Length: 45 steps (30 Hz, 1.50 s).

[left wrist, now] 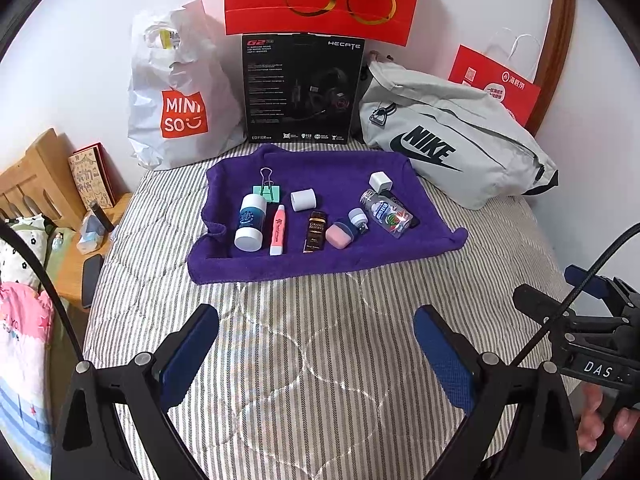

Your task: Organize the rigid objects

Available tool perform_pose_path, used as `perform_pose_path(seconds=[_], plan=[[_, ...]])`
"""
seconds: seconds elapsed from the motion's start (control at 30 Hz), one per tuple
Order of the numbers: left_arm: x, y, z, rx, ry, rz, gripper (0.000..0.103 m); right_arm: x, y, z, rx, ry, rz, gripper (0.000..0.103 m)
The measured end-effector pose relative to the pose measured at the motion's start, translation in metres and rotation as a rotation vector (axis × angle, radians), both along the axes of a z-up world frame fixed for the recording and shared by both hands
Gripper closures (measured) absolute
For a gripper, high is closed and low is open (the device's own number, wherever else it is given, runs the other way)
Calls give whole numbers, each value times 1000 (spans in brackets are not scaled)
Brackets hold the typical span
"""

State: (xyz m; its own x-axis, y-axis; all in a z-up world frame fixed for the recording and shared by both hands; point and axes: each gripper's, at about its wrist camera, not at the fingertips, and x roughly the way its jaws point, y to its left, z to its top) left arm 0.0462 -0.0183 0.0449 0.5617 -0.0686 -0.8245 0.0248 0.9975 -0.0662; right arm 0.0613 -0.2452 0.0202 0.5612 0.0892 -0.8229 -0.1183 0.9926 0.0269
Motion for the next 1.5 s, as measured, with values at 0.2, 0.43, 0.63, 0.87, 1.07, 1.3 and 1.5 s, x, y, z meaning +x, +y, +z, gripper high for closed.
perform_pose_path(seconds=[0.2, 0.43, 0.63, 0.87, 1.07, 1.3, 1.5], plan=[[0, 0, 0, 0, 1, 3, 4, 0, 0, 1, -1, 1, -4, 0], [0, 1, 0, -1, 1, 1, 4, -1, 0, 2, -4, -2, -1, 0], [-1, 1, 1, -2, 1, 0, 4, -1, 0, 3, -3, -4, 2, 0], [-2, 0, 1, -1, 4, -4, 4, -1, -1, 4, -7, -4, -1, 0], [-2, 1, 1, 0, 3, -5, 4, -1, 0, 4, -11, -4, 1, 0], [-2, 3, 1, -4, 5, -5, 4, 0, 1, 4, -16, -3, 2, 0], [-1, 2, 0, -6, 13, -12, 4, 0, 1, 4, -18, -1, 1, 0]])
